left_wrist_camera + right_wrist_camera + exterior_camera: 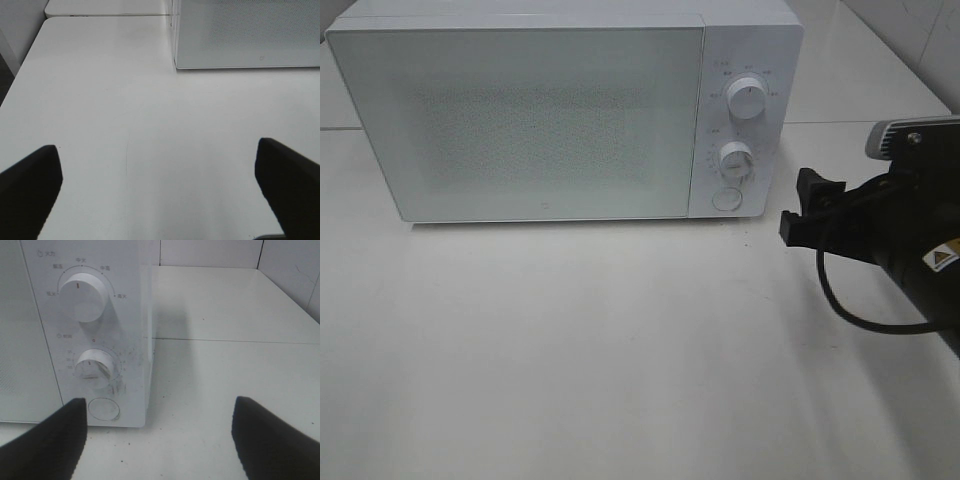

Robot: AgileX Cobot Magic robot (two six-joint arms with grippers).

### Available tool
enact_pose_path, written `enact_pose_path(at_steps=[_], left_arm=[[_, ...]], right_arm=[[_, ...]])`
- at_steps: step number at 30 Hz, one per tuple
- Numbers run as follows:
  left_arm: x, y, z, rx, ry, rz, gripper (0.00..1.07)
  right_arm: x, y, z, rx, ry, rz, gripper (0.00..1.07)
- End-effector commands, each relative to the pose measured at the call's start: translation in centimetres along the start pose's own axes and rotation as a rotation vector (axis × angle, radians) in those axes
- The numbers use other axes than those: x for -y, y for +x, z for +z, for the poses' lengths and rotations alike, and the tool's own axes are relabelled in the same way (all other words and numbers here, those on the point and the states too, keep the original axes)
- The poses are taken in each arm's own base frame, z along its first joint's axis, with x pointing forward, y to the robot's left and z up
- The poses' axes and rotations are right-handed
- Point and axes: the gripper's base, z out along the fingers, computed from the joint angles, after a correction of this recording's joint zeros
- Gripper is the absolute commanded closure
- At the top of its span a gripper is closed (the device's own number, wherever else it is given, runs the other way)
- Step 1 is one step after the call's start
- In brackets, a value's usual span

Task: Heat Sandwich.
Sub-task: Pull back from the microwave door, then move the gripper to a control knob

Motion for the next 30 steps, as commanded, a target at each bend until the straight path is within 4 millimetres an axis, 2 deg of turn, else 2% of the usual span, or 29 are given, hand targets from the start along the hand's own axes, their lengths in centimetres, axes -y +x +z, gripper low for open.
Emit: enact_pose_path(at_steps=[1,4,14,30], left_arm=[[0.1,0.1,-0.3,0.037,0.002,-0.011,0.03],[0.1,0.1,-0.3,0.037,0.002,-0.011,0.03],[0.1,0.1,-0.3,0.037,0.002,-0.011,0.03],[0.1,0.1,-0.3,0.037,0.002,-0.011,0.03]], right_arm=[[-1.3,-0.1,0.3,0.029,0.012,0.002,0.31],[-3.1,0.1,0.6,0.017,0.011,-0.013,0.31],[-6.0,0.5,1.3,-0.002,-0.019,-0.051,0.31],[-6.2,0.5,1.7,-0.035,-0.024,-0.006,0.31]])
